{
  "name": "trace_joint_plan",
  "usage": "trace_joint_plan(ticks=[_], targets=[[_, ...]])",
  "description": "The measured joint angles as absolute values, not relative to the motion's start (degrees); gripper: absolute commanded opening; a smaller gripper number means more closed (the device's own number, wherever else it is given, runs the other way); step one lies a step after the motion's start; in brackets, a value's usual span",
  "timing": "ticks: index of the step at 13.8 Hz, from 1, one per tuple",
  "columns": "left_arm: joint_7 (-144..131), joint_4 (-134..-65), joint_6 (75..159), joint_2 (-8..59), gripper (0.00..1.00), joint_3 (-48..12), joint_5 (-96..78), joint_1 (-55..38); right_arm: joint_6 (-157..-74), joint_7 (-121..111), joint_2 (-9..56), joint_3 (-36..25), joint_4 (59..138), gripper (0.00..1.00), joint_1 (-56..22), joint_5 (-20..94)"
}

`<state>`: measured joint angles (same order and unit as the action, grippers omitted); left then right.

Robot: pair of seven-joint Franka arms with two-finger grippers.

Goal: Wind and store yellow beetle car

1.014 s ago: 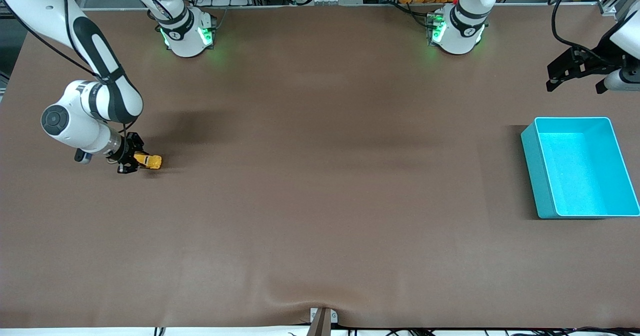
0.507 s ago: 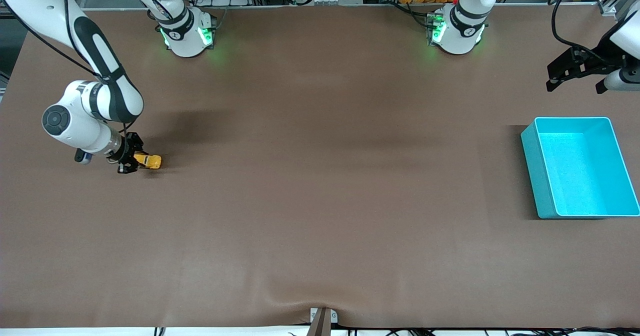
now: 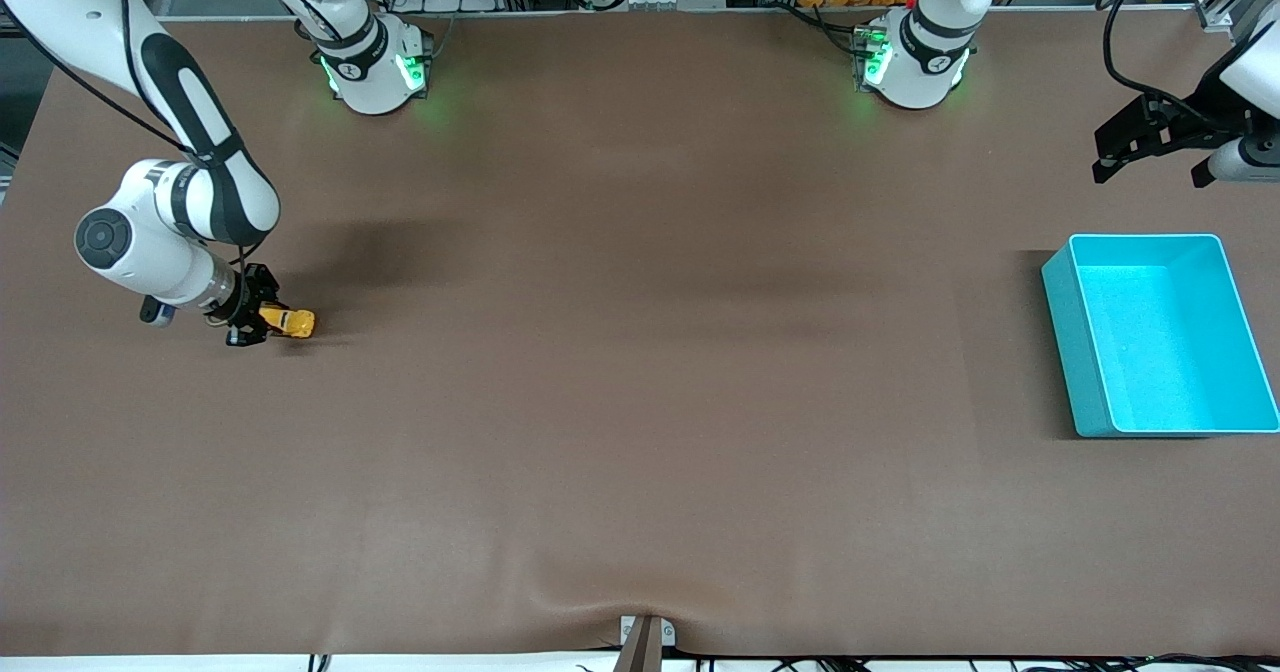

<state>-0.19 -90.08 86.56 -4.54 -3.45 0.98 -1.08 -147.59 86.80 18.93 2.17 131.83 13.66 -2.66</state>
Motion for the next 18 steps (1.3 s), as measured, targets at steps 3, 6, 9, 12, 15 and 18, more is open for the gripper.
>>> trace_joint_plan(ticks=[3, 6, 9, 12, 15, 18], targets=[[-0.19, -90.08, 86.62, -4.54, 1.00, -3.45, 0.98, -1.08, -148.21, 86.80, 18.98, 2.15, 131.92, 0.20, 14.46, -4.15], [-0.19, -90.08, 87.02, -4.54, 1.00, -3.44, 0.98, -1.08, -149.05, 86.59, 19.12, 2.14, 131.92, 0.20, 16.46, -6.16], [-0.19, -90.08, 87.10, -4.54, 1.00, -3.44, 0.98, -1.08, -149.28, 86.51, 19.17, 2.16, 131.92, 0.20, 16.81, -6.68], [-0.19, -90.08, 87.15, -4.54, 1.00, -3.56, 0.98, -1.08, -149.72, 86.52, 19.25, 2.17, 131.91, 0.20, 17.38, -8.31], [-0.19, -90.08, 87.17, -4.54, 1.00, -3.65, 0.98, -1.08, -150.85, 86.50, 19.46, 2.16, 131.89, 0.20, 19.34, -10.85], [-0.19, -90.08, 87.17, -4.54, 1.00, -3.58, 0.98, -1.08, -151.47, 86.50, 19.73, 2.17, 131.62, 0.19, 20.91, -12.79]])
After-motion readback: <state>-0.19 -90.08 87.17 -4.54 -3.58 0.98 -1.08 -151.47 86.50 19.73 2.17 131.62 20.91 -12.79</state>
